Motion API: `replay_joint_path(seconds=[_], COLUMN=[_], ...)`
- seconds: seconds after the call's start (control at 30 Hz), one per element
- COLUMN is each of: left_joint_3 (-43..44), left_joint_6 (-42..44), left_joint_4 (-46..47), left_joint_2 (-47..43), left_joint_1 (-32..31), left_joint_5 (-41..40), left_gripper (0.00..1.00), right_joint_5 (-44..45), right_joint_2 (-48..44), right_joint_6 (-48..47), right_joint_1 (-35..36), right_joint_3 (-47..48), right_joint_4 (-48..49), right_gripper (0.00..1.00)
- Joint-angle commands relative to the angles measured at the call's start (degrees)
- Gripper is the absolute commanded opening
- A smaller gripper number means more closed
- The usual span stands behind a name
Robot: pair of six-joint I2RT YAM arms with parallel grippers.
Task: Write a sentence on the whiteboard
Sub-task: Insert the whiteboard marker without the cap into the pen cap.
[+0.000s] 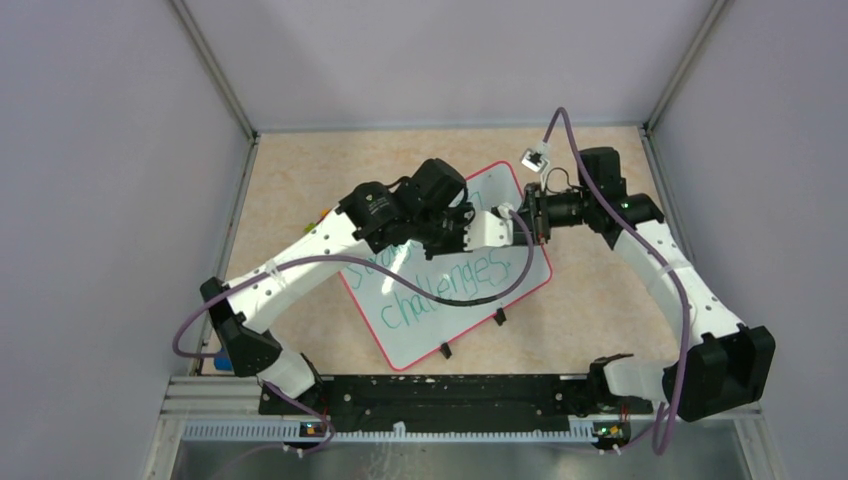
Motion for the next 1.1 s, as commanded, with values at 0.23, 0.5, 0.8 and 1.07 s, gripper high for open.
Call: replay_joint_path(seconds=[0.23, 0.5, 0.8, 1.07], left_joint_3=[7.14, 8.71, 10.93, 10.83], left_joint_6=[-2.82, -3.14, -2.53, -5.26], left_joint_4=[0.1, 0.23, -2.16, -4.17], left_joint_2=[2.73, 4.84, 5.84, 0.72], left_joint_1=[-0.9, -2.63, -4.04, 3.76], left_joint_5=[1.44, -0.28, -3.16, 7.95], left_gripper=[0.0, 0.0, 0.22, 0.61], right_joint_5=[1.37, -0.07, -0.39, 0.32], right_joint_2=[0.19, 0.26, 0.51, -1.04], right_joint_6=[6.67, 15.93, 15.44, 13.64], right_joint_1=[3.12, 5.97, 6.91, 6.8], right_joint_3=[-3.83, -11.39, -13.53, -12.55], right_joint_4=[14.99, 31.28, 32.52, 30.33], right_gripper=[0.0, 0.0, 0.0, 0.0])
